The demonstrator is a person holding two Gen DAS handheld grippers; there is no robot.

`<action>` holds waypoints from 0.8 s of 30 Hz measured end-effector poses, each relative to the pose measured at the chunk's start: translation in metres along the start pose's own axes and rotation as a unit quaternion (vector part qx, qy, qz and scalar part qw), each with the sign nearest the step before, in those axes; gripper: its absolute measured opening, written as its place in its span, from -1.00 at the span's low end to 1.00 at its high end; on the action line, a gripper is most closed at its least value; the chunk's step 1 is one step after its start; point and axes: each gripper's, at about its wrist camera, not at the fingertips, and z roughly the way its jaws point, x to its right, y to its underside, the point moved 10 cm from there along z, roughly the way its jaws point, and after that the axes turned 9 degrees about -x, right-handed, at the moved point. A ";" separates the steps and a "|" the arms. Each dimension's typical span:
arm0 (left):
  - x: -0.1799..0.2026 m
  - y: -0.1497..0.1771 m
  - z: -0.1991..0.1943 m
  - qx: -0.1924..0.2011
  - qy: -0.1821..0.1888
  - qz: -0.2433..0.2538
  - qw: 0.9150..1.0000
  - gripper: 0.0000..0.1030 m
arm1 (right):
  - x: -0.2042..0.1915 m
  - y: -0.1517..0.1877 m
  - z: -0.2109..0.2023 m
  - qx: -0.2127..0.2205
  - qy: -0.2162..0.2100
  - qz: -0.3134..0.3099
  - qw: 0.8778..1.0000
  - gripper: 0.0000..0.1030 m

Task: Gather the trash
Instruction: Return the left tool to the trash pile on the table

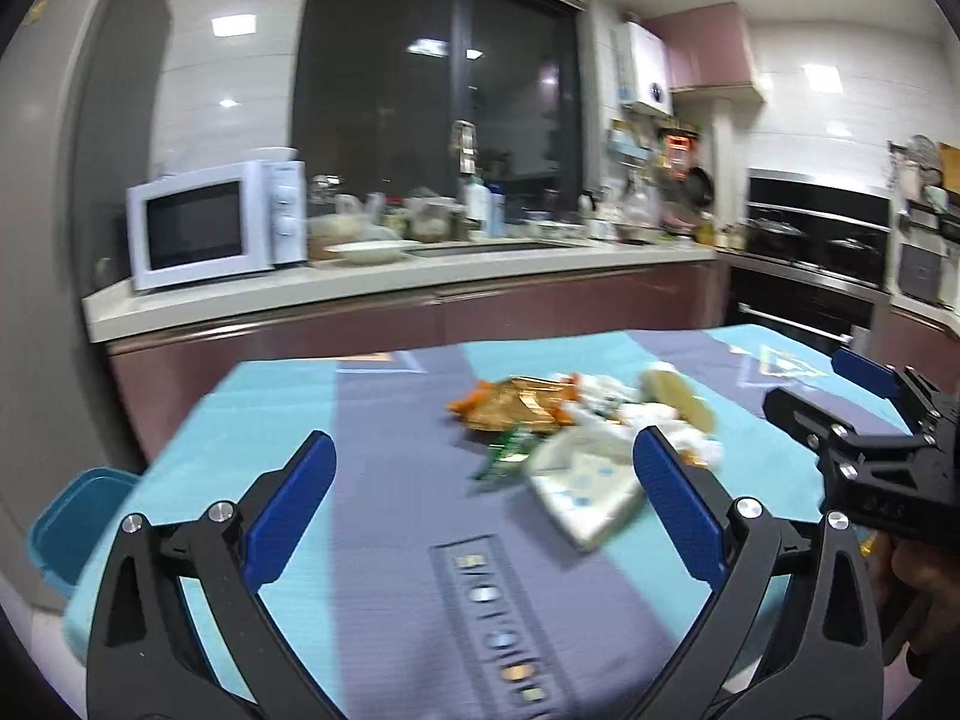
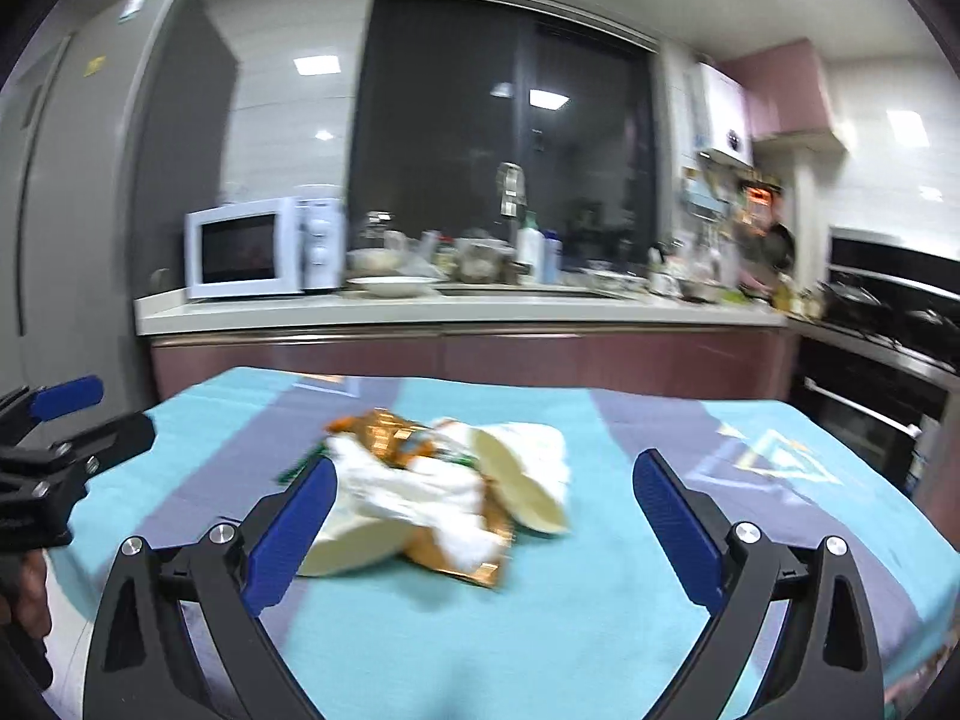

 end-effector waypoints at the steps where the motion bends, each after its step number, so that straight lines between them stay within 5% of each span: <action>1: 0.015 0.001 0.004 -0.003 0.009 0.009 1.000 0.89 | 0.009 0.001 0.001 -0.003 0.007 0.005 1.000 0.86; 10: 0.049 0.010 0.053 -0.053 0.049 0.020 0.997 0.89 | 0.030 0.008 0.034 -0.040 0.002 0.013 0.999 0.79; 24: 0.043 0.037 0.128 -0.157 0.026 0.047 0.986 0.89 | 0.028 0.001 0.074 -0.079 -0.016 -0.003 0.997 0.78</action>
